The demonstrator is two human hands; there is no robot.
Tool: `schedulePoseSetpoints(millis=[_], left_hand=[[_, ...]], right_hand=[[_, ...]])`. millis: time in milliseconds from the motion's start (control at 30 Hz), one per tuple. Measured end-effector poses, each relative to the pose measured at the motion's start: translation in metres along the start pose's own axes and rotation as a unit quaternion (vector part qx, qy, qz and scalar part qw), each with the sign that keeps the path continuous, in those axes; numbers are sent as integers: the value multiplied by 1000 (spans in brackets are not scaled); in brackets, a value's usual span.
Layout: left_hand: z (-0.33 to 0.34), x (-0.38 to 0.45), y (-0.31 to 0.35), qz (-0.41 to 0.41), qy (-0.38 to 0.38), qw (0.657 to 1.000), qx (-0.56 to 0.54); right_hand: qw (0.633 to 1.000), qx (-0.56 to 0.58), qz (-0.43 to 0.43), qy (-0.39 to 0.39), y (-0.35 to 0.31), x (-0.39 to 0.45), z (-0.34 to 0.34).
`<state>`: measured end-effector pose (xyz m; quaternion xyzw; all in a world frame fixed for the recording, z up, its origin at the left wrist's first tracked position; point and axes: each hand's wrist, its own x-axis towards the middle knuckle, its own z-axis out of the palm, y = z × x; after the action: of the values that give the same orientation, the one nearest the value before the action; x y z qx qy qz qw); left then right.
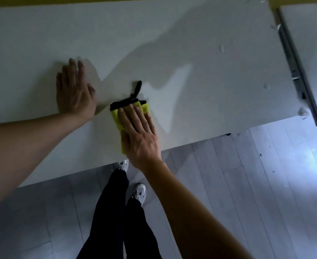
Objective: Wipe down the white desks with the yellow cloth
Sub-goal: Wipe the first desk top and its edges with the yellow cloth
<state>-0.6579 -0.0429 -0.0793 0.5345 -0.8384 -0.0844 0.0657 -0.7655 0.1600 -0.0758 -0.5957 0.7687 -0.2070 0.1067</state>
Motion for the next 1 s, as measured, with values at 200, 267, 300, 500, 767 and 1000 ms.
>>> schedulePoseSetpoints(millis=[200,267,300,500,767,1000], left_hand=[[14,-47,81,156,-11,987,-47],[21,-50,109,187,-11,981,-53],[24,-49,122,200,-11,978,-53],[45,-38,151,229,-11,973,-38],[48,-36,148,235,5,971,-50],[50,-38,152,226,5,973,-49]], right_hand=[[999,-6,43,25,64,-7,-33],[996,-12,76,38,91,-9,-46],[995,-19,90,39,104,-9,-51],[992,-21,110,56,128,-7,-61],[993,-31,107,33,171,-6,-82],[939,-77,322,96,268,-3,-129]])
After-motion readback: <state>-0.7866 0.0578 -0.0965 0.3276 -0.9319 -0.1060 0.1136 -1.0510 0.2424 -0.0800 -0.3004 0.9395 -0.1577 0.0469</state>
